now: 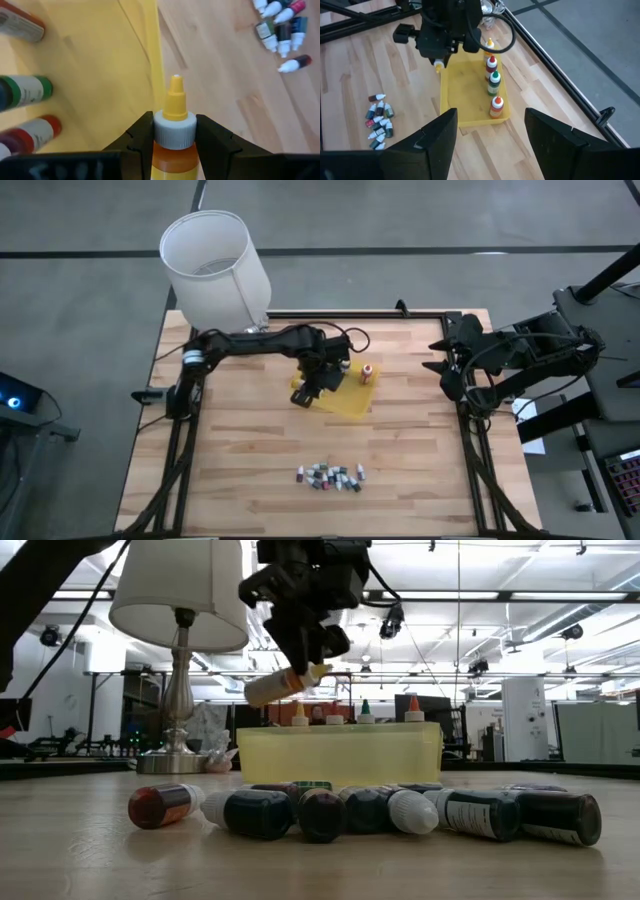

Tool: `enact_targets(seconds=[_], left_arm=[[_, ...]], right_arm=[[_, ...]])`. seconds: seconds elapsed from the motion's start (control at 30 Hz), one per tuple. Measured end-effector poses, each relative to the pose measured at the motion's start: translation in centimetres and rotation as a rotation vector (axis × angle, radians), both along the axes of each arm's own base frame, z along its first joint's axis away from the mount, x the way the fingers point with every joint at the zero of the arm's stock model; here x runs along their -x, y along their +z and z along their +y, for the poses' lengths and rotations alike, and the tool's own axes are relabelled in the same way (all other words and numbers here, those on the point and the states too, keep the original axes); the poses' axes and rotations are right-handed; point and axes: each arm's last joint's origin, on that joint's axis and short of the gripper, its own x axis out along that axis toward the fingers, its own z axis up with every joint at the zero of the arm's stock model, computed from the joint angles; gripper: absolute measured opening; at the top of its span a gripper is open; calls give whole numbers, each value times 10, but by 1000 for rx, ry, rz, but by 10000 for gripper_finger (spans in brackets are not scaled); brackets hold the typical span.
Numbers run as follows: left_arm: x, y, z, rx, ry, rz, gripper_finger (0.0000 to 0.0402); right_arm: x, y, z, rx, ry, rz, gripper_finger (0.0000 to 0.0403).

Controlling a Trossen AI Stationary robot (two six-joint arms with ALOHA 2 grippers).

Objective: Pick & Place food coloring
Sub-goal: Put the large yellow food coloring bottle into the yellow bin

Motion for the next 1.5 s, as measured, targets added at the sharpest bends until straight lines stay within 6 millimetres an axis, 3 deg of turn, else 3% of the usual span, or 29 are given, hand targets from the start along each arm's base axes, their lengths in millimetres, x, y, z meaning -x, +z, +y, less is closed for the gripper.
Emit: enact_targets(seconds=[0.5, 0.7, 0.87, 1.1, 1.3, 1.5], left_arm=[[37, 10, -7, 46, 34, 16, 98], [57, 13, -10, 50, 109, -114, 98], [70, 11, -9, 54, 237, -347, 98], [82, -17, -4, -23, 461, -643, 98], [89, -45, -2, -3, 534, -865, 98], [100, -61, 8, -18, 622, -947, 98]], right_arm=[[0, 0, 0, 1, -2, -3, 224], [0, 0, 0, -1, -6, -6, 224], [-1, 0, 0, -1, -10, -10, 224], [-2, -3, 0, 5, -13, 0, 224], [-3, -3, 0, 7, -14, 2, 224], [-3, -3, 0, 6, -13, 3, 224]])
